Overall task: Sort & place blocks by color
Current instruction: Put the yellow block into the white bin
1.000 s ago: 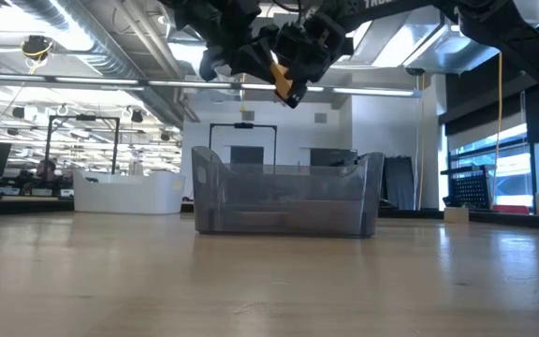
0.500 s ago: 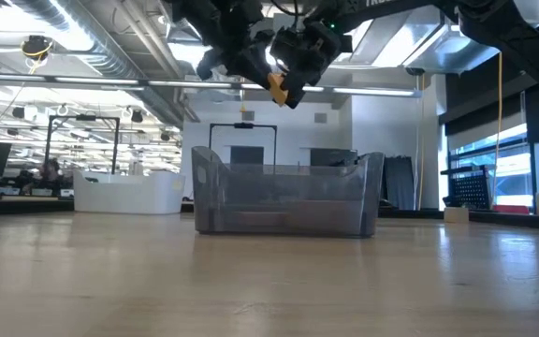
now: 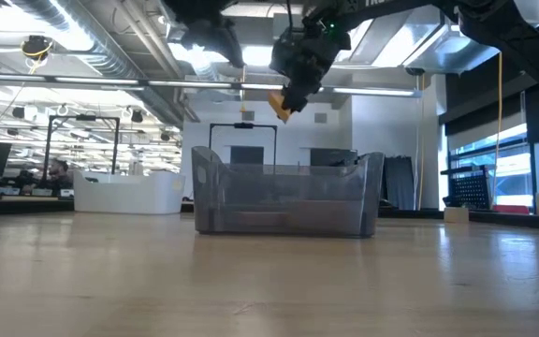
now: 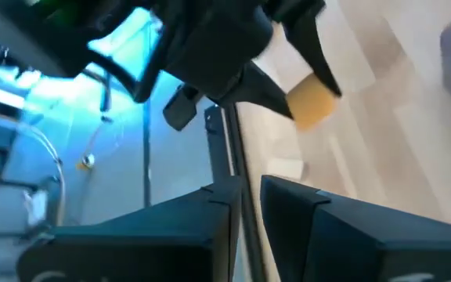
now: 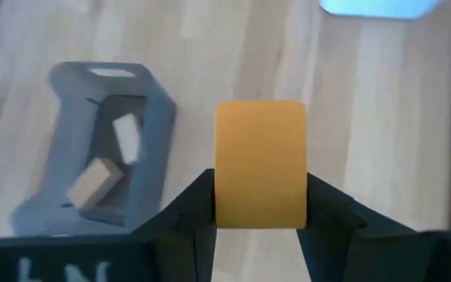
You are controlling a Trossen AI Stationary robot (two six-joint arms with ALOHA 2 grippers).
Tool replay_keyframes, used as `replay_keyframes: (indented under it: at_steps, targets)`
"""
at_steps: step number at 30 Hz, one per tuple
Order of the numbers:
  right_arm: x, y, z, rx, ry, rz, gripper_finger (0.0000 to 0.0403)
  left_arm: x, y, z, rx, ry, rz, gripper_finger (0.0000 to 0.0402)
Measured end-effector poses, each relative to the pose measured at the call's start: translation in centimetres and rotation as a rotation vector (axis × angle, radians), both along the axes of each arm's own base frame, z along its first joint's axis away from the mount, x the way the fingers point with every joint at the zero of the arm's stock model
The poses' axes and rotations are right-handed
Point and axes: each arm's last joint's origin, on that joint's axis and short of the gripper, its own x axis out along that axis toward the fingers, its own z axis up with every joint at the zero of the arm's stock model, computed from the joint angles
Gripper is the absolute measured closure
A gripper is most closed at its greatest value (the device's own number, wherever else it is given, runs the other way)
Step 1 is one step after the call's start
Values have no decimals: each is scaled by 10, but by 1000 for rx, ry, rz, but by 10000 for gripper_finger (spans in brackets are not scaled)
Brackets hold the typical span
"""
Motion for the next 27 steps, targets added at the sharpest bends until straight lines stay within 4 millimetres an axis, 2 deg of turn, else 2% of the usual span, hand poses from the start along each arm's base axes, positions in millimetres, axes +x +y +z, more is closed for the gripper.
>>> replay_keyframes:
  at_steps: [6,14,18,22,27]
  targets:
    - [2,2,0,1,13,-38,271,-1,-1,-3,-142,-35,85,358]
    - [4,4,-1,-32,31,-45,271,1,-5,-5,-163,-13,86,355]
    - [4,3,-2,-76,53,-65,271,-1,-3,-6,-177,-7,156,357]
    - [12,6,-11,-97,34,-57,271,-3,-3,-8,-165,20,198,359]
    - [31,15,-27,-180,-8,-99,271,-4,-4,-10,-182,43,210,360]
